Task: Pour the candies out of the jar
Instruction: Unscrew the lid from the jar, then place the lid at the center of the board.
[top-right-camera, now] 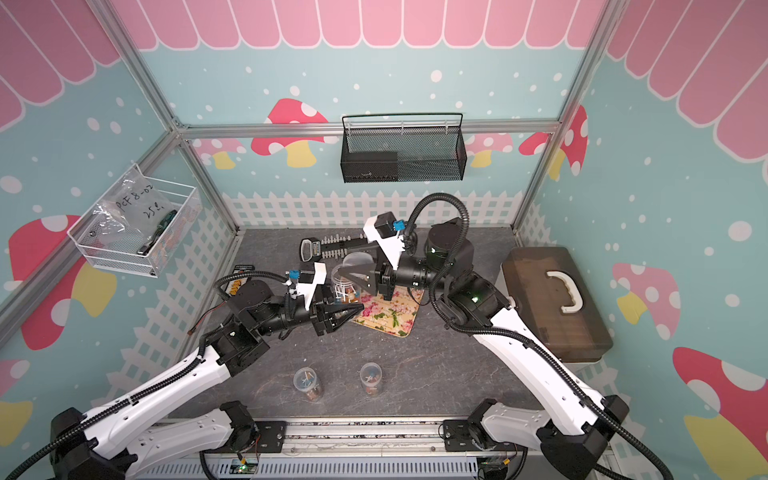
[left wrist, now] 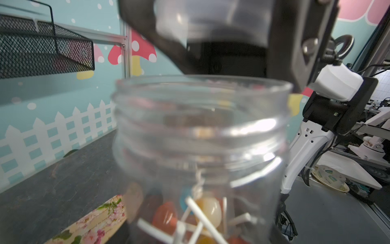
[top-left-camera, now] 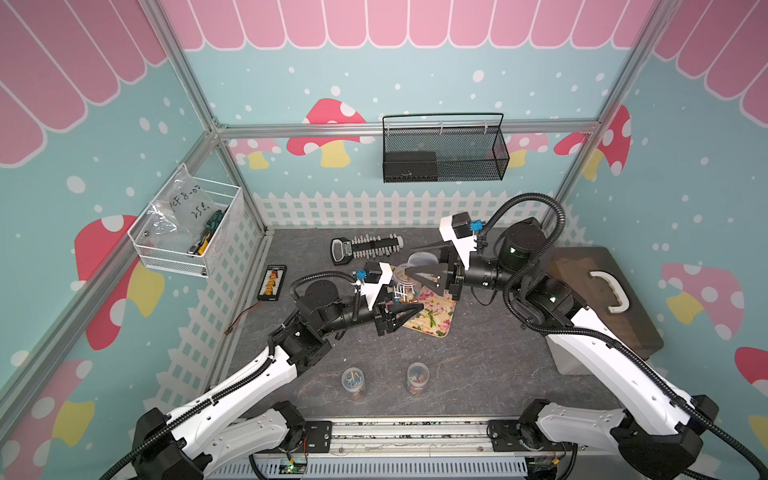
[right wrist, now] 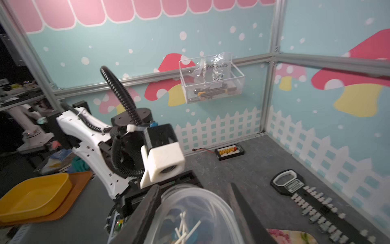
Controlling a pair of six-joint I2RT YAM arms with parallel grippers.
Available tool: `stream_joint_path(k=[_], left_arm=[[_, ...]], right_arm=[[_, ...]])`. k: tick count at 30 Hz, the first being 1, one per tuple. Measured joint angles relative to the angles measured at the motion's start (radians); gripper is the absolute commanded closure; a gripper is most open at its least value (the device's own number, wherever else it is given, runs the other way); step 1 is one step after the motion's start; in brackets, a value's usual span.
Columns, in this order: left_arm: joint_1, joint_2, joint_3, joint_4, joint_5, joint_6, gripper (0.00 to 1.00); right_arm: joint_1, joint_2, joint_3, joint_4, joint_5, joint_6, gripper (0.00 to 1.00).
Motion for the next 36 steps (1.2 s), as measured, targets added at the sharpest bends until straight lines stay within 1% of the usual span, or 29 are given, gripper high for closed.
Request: stream_joint_path(k=[2, 6, 13, 16, 19, 22, 26, 30, 36], left_arm=[[-0.001, 0.0, -0.007, -0.02, 0.005, 0.0, 0.59], [-0.001, 0.002, -0.01, -0.035, 0.006, 0.0, 0.59], [-0.001, 0.001, -0.013, -0.043, 0.006, 0.0, 0.59], [-0.001, 0.0, -0.019, -0.05, 0.006, 0.0, 0.59], [-0.001, -0.005, -0.026, -0.055, 0.006, 0.0, 0.59], [-0.001, -0.012, -0.031, -0.058, 0.005, 0.0, 0.59], [-0.001, -0.015, -0.031, -0.068, 0.005, 0.001, 0.59], [-0.001, -0.015, -0.031, -0.071, 0.006, 0.0, 0.59], [-0.001, -0.015, -0.031, -0.072, 0.005, 0.0, 0.59]], right_arm=[[-0.012, -0.017, 0.0, 0.026, 0.034, -0.004, 0.59], [-0.014, -0.024, 0.005, 0.05, 0.055, -0.012, 0.59], [-0.048, -0.031, 0.003, 0.007, 0.156, -0.037, 0.59], [-0.077, -0.06, -0.034, -0.026, 0.227, -0.047, 0.59], [-0.1, -0.112, -0.134, -0.05, 0.335, -0.051, 0.59], [-0.127, -0.161, -0.296, -0.066, 0.47, -0.04, 0.59], [-0.169, -0.16, -0.518, -0.076, 0.609, -0.002, 0.59], [-0.206, -0.118, -0.701, -0.054, 0.699, 0.05, 0.6], [-0.247, -0.046, -0.883, 0.082, 0.783, 0.135, 0.59]])
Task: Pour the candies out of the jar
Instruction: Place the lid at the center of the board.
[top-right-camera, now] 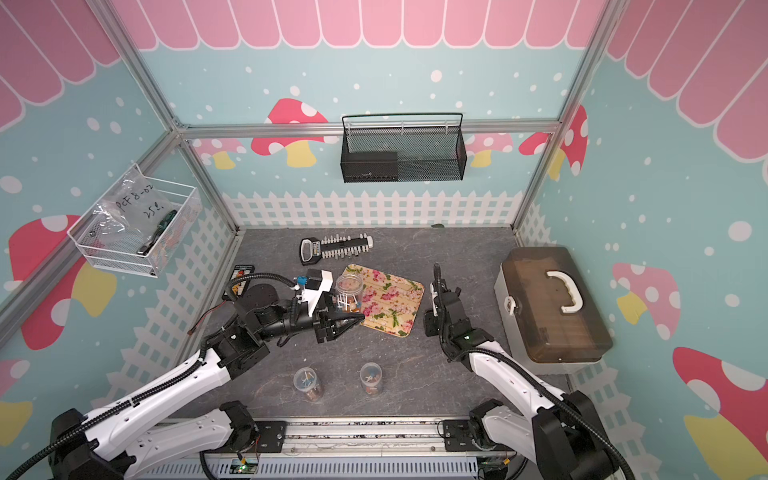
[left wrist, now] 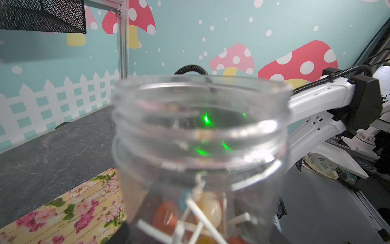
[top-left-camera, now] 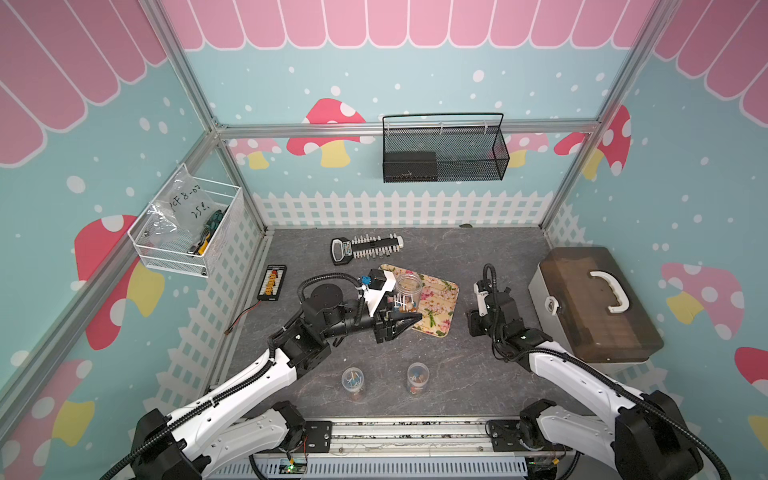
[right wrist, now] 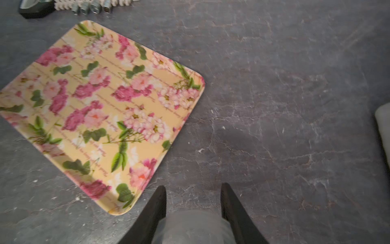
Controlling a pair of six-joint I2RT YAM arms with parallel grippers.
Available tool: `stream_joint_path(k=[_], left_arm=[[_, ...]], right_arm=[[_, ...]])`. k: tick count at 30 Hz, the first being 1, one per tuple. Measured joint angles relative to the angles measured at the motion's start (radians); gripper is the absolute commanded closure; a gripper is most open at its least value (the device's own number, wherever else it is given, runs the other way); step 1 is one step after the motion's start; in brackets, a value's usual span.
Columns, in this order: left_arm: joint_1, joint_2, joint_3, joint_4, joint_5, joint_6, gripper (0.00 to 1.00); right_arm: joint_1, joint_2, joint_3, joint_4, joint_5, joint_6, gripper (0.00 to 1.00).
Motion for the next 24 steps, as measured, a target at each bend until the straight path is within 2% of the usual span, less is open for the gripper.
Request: stream_joint_path(k=[6, 12, 17, 24], left_arm=[[0.0, -0.001, 0.0, -0.002, 0.0, 0.0, 0.59], [0.0, -0.008, -0.003, -0.011, -0.001, 0.0, 0.59], [0.0, -0.018, -0.006, -0.014, -0.005, 0.0, 0.59], [0.0, -0.011, -0.006, -0.014, -0.008, 0.001, 0.59]], right_arm=[[-0.024, 0.138, -0.037, 0.134, 0.017, 0.054, 0.55], [-0.024, 0.212, -0.057, 0.201, 0.015, 0.091, 0.33], [-0.03, 0.161, -0.063, 0.196, 0.004, 0.103, 0.25], [-0.061, -0.012, 0.023, 0.077, -0.01, 0.093, 0.23]])
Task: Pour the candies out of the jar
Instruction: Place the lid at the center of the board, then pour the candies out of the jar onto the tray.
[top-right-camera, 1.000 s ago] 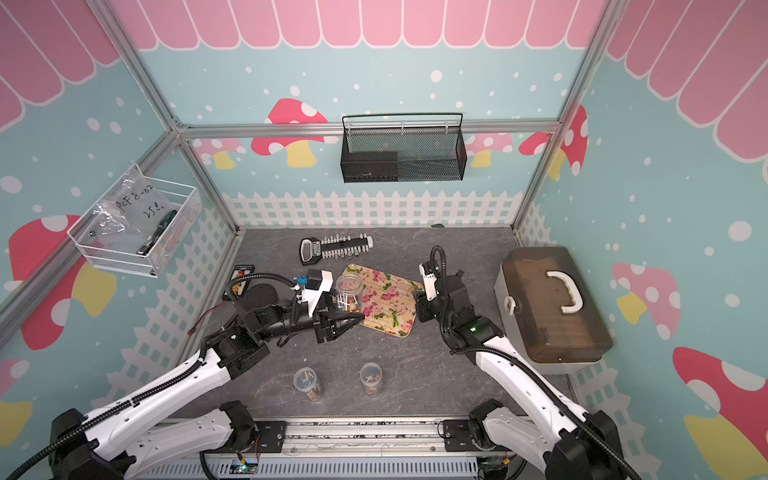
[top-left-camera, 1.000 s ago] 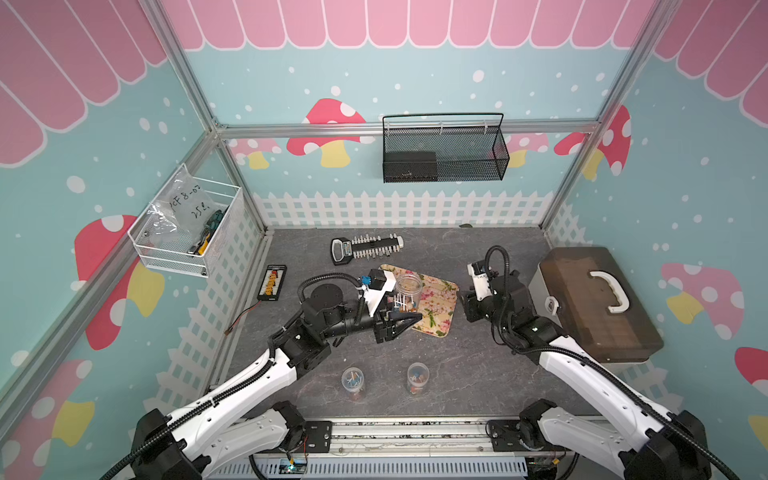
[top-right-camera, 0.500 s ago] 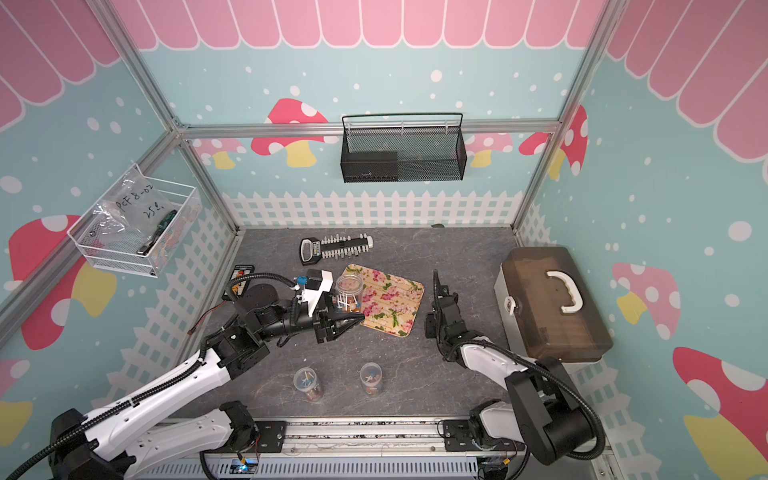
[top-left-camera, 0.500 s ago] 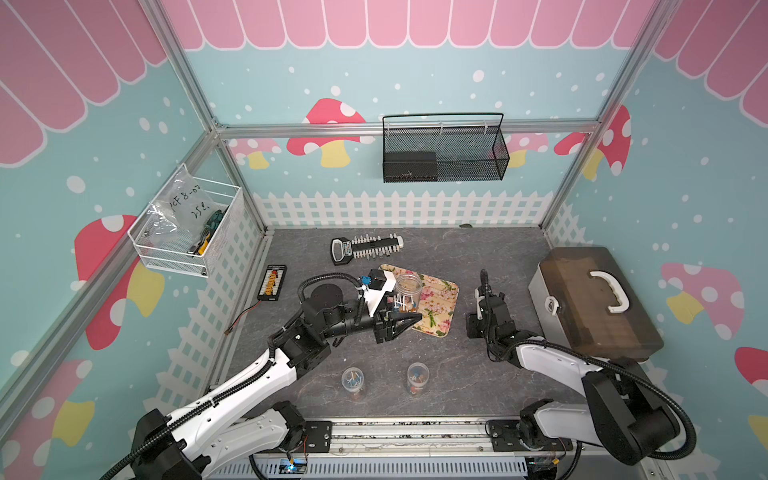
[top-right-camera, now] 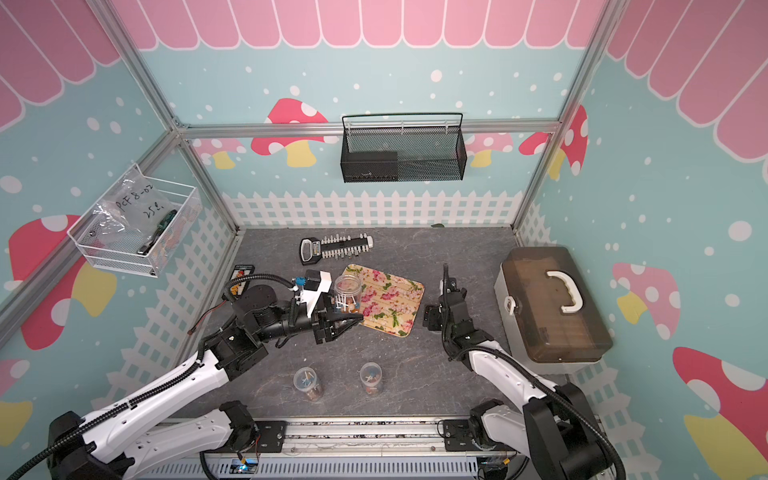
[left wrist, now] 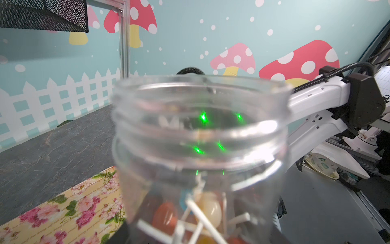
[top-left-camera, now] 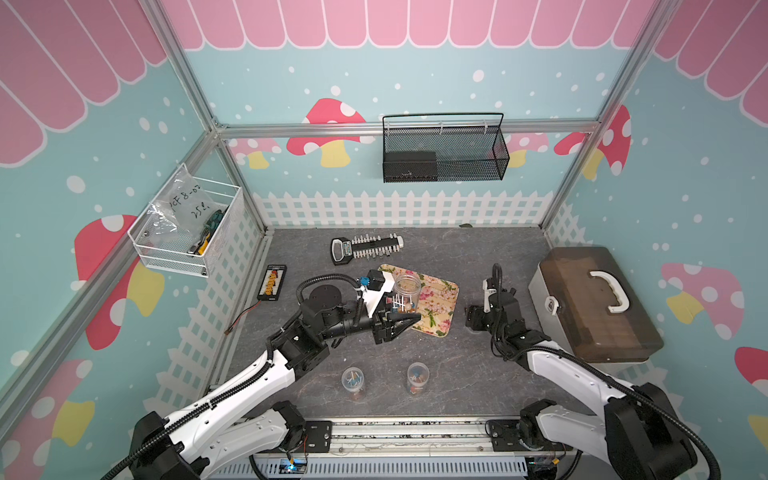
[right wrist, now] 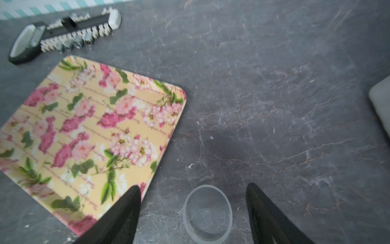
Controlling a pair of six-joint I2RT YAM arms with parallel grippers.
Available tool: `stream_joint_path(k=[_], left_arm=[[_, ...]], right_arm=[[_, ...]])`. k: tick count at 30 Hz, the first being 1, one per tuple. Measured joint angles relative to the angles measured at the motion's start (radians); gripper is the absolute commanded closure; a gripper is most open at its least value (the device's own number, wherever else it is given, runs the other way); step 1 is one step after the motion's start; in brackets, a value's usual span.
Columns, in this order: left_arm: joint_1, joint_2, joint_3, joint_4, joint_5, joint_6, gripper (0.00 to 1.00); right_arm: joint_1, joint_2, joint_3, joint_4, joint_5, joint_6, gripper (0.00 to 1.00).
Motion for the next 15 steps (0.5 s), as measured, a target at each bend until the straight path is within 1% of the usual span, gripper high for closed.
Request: stream_joint_path(k=[6, 15], left_arm=[[0.0, 0.021, 0.0, 0.0, -0.001, 0.0, 0.59], [0.0, 0.094, 0.0, -0.007, -0.008, 0.007, 0.59]], right_arm=[[-0.043, -0.084, 0.047, -0.068, -0.039, 0.001, 0.23], [-0.064, -0.129, 0.047, -0.153, -0.108, 0.012, 0.26]])
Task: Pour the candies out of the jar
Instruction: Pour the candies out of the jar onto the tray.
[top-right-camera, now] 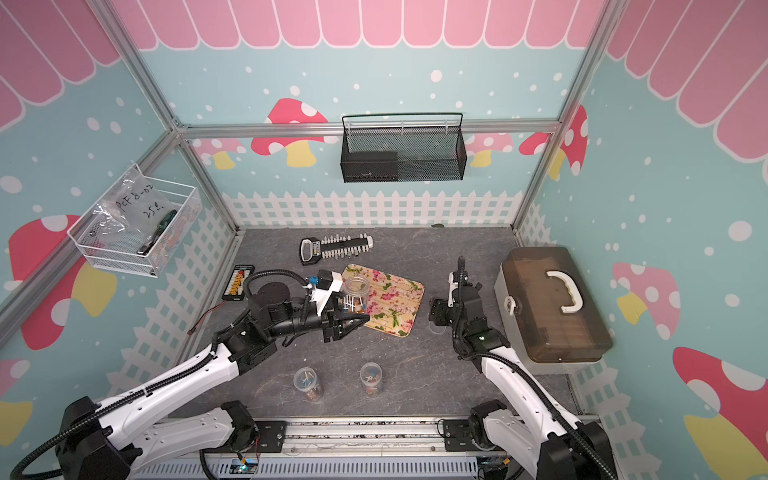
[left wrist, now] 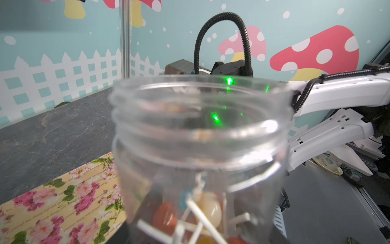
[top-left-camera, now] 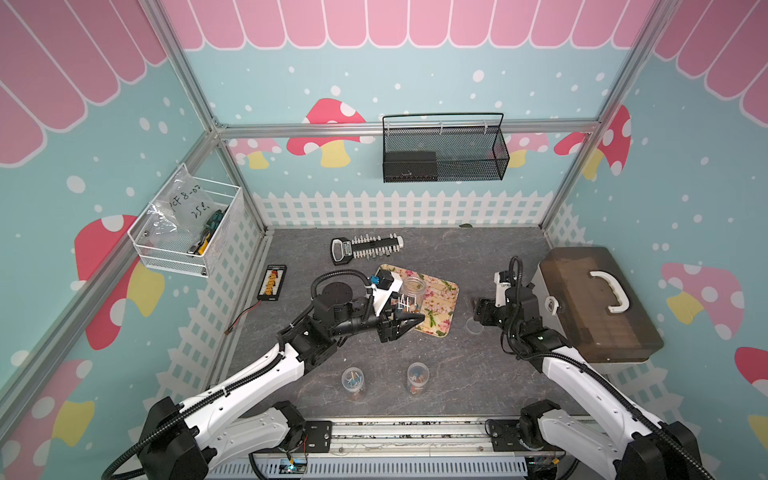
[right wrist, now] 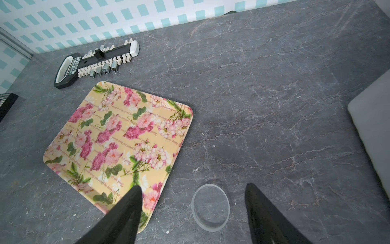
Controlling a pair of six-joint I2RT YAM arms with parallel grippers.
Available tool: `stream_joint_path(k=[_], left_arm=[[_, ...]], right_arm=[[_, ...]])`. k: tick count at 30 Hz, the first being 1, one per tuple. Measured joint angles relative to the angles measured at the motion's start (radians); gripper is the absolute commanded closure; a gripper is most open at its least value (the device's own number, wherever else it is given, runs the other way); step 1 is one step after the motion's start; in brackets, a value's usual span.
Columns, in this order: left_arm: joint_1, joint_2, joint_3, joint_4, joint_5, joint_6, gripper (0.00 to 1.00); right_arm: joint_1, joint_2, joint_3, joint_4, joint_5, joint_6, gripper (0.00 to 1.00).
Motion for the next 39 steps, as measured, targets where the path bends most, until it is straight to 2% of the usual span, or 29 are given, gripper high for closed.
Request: stream_joint_path(k=[7, 15, 26, 32, 35, 39], left_arm=[[0.016, 0.11, 0.037, -0.07, -0.023, 0.024, 0.59], [0.037, 0.346, 0.214, -0.297, -0.113, 0.121, 0.58], [0.034, 0.715, 0.521, -0.631, -0.325, 0.216, 0.59], [-0.003, 0.899, 0.723, -0.808, -0.468, 0.265, 0.59], [-0.021, 0.966, 0.81, -0.877, -0.534, 0.283, 0.59], [-0.041, 1.0, 0.856, -0.939, -0.619, 0.314, 0.59]], right_arm=[[-0.011, -0.04, -0.002, -0.026, -0.043, 0.027, 0.26], [-0.02, -0.135, -0.035, -0.034, -0.084, 0.047, 0.26], [-0.031, -0.192, -0.109, -0.048, -0.122, 0.049, 0.26], [-0.035, -0.227, -0.151, -0.048, -0.131, 0.06, 0.26], [-0.036, -0.245, -0.166, -0.047, -0.134, 0.069, 0.26], [-0.036, -0.266, -0.187, -0.045, -0.139, 0.075, 0.26]])
